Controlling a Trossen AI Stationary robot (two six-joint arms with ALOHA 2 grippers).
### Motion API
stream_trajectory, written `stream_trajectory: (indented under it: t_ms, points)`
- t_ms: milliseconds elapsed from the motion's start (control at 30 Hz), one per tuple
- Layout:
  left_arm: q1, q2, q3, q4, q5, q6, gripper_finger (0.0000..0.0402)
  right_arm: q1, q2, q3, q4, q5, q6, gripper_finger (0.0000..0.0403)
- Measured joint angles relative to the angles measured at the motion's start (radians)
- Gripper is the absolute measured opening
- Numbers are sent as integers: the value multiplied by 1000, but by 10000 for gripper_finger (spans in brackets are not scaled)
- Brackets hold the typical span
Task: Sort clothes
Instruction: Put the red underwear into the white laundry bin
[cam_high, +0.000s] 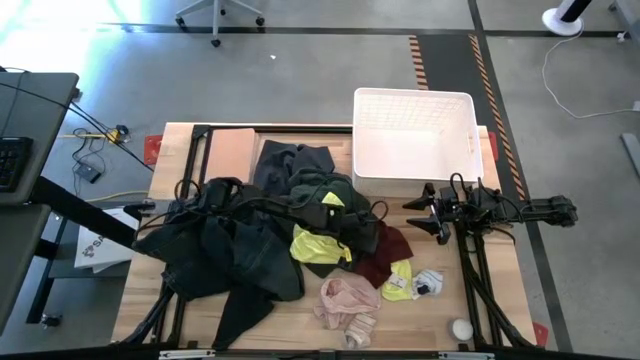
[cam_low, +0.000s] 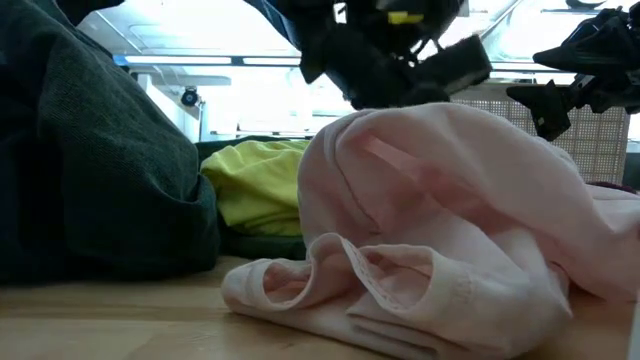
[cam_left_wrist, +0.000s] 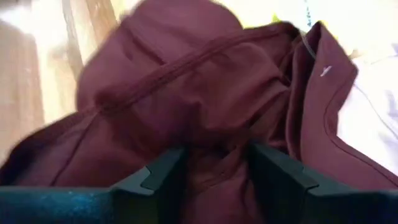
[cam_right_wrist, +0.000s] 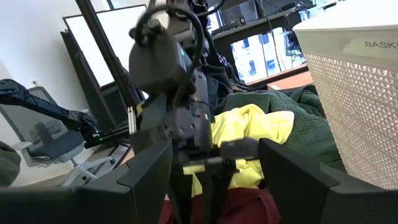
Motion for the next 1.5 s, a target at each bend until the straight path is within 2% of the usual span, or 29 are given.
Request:
stream_trajectory:
  t_ms: [133,300,333,400,567,833,1033,1300,1400,1500]
  points:
    - [0,4,0,0,-5,-6,147,0,0,0,0,0,0,238]
    - [25,3,0,1,11,-29,50,0,0,0,0,0,0,238]
    - [32,3,0,-3,-7,-31,28,0,0,0,0,0,0,238]
    - [46,3,0,-17,-49,-26,10,0,0,0,0,0,0,238]
    - [48,-43,-2,-48,-75,-55,5,0,0,0,0,0,0,238]
    - [-18,-297,-2,15,-69,-95,2,0,0,0,0,0,0,238]
    - [4,-471,0,134,-87,-78,1,0,0,0,0,0,0,238]
    - [185,-550,64,278,-90,110,1,0,0,0,0,0,0,238]
    - [293,-527,73,386,-32,99,1,0,0,0,0,0,0,238]
    - [394,-462,72,480,59,9,1,0,0,0,0,0,0,238]
